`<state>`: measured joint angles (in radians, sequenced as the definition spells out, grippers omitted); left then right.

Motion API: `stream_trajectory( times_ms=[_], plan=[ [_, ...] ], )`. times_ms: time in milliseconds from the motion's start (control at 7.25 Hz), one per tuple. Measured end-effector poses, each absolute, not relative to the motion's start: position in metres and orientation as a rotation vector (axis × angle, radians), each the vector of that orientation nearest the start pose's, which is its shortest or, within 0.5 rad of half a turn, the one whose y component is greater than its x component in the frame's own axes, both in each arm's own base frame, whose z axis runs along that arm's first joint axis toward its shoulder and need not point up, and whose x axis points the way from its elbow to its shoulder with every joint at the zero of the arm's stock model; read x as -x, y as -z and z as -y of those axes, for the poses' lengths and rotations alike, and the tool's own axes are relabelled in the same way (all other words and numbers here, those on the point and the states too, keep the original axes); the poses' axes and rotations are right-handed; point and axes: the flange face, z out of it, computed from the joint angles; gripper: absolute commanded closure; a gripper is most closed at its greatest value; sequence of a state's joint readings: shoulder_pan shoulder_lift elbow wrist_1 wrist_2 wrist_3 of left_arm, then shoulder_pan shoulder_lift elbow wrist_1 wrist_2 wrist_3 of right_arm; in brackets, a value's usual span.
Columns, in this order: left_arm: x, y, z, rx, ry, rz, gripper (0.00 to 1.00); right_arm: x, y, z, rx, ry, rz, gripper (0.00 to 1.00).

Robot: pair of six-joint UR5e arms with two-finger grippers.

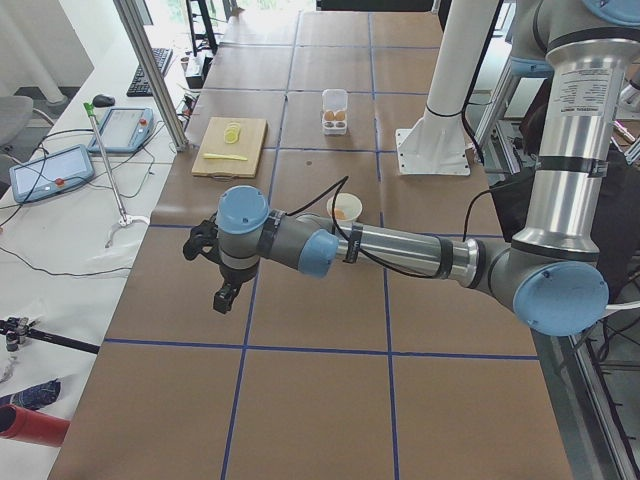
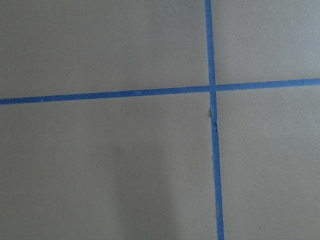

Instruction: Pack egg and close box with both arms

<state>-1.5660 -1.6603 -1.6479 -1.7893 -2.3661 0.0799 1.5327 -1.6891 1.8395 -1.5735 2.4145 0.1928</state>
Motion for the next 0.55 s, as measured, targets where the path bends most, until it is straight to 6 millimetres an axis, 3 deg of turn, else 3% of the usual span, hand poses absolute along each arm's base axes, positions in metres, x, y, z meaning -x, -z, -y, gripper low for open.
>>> stream_trajectory(
  times_ms=[276,552],
  plan=[
    [0.055,-0.520,0.552,-0.469,-0.255,-0.779,0.00,-0.042,-0.576,0.448,-0.042,-0.082,0.856,0.00],
    [0.019,-0.472,0.567,-0.497,-0.261,-0.828,0.00,-0.041,-0.578,0.447,-0.036,-0.083,0.863,0.00]
  ],
)
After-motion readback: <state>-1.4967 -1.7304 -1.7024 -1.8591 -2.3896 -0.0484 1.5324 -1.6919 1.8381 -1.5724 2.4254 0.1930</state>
